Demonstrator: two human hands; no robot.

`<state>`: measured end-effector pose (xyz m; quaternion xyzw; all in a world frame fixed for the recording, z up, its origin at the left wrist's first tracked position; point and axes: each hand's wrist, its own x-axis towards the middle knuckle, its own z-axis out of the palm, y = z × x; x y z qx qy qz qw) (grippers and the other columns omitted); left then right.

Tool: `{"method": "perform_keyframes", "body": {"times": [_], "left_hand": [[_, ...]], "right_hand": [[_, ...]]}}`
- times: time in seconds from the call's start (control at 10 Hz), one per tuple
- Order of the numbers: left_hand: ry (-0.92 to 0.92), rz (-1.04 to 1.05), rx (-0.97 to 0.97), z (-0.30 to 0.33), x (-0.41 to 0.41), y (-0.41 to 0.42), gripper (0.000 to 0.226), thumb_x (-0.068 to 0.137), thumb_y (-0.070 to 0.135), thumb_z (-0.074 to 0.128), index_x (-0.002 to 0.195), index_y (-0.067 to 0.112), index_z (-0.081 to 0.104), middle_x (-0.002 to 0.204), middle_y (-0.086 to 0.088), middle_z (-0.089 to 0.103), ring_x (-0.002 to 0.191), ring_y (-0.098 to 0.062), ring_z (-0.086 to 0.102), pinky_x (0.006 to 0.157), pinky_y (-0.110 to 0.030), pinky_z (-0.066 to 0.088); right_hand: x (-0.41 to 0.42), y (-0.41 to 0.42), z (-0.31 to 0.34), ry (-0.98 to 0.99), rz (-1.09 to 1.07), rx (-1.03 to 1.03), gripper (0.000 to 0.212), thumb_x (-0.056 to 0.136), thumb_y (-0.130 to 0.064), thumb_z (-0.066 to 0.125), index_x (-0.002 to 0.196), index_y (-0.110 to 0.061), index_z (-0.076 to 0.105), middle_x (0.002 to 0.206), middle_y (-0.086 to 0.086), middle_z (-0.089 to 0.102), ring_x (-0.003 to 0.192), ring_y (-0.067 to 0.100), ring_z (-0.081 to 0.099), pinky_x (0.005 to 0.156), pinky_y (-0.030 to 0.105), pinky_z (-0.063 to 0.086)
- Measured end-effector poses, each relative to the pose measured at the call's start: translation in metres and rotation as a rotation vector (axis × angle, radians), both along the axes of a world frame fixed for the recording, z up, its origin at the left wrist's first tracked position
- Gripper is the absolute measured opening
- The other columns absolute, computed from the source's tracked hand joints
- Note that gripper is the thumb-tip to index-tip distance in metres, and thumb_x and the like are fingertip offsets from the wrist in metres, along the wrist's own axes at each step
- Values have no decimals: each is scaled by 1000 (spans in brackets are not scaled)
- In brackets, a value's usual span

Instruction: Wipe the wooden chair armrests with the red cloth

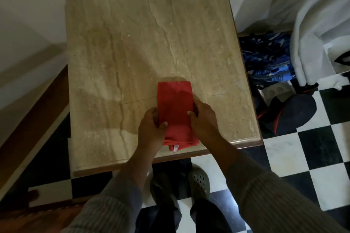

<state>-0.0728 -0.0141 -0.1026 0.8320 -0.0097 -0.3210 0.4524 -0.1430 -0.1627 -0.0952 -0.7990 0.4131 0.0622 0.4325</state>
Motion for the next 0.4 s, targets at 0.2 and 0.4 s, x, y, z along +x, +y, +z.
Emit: {"method": "perform_keyframes", "body": {"times": [0.2, 0.4], "left_hand": [[23, 39, 34, 6, -2, -6, 49, 90, 8, 64, 136, 17, 50, 115, 1, 61, 105, -19, 59, 86, -30, 44], [-57, -144, 226, 28, -9, 8, 50, 91, 36, 66, 134, 14, 51, 111, -3, 61, 113, -28, 61, 75, -27, 45]], "right_hand": [[13, -3, 0, 54, 84, -57, 48, 97, -23, 53, 145, -23, 43, 124, 13, 56, 112, 30, 57, 96, 40, 47], [-4, -3, 20, 175, 342, -339, 70, 95, -50, 52, 151, -17, 26, 139, 13, 47, 117, 35, 49, 92, 48, 46]]}}
